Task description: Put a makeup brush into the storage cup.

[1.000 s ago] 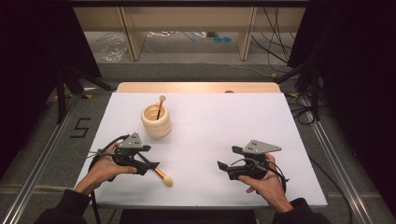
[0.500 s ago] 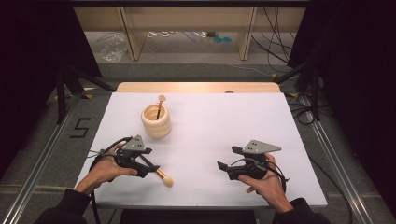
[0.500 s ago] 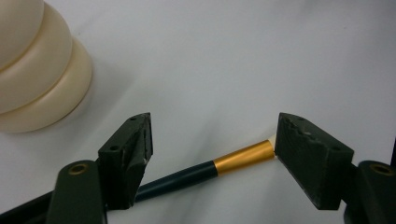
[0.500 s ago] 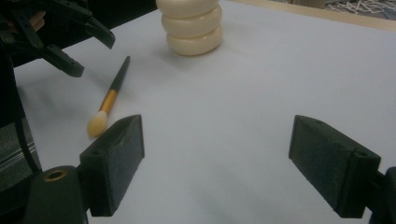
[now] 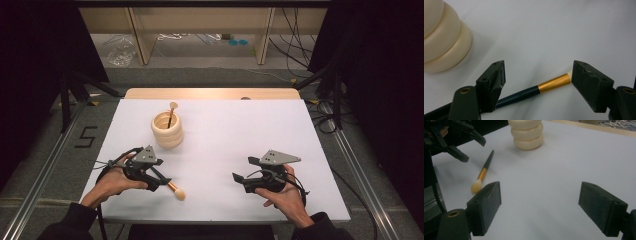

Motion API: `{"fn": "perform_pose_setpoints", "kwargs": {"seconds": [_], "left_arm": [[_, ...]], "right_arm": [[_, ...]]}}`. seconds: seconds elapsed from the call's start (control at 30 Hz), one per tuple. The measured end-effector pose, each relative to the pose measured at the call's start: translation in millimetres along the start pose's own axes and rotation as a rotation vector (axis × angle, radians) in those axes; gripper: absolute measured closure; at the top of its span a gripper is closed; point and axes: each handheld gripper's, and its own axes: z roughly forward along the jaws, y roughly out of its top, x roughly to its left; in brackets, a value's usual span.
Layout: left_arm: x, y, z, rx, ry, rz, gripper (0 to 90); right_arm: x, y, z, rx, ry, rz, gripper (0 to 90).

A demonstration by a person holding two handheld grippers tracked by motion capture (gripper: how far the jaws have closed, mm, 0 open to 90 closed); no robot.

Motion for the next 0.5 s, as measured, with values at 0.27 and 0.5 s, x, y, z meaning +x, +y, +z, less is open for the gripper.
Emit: {"fn": "perform_pose_setpoints", "kwargs": {"seconds": [0.27,0.5], "left_arm": [[0.0,4.2,4.7,0.034,-0.038,0.032,27.3],[1.7,3.9,12.4,0.058,-0.077,0.043,30.2]], "right_arm": [[-0.7,0.5,0.1,0.017,-0.001,-0.008,19.2],[-1.8,0.5,0.0,0.01,-0.001,-0.003,19.2]]}}
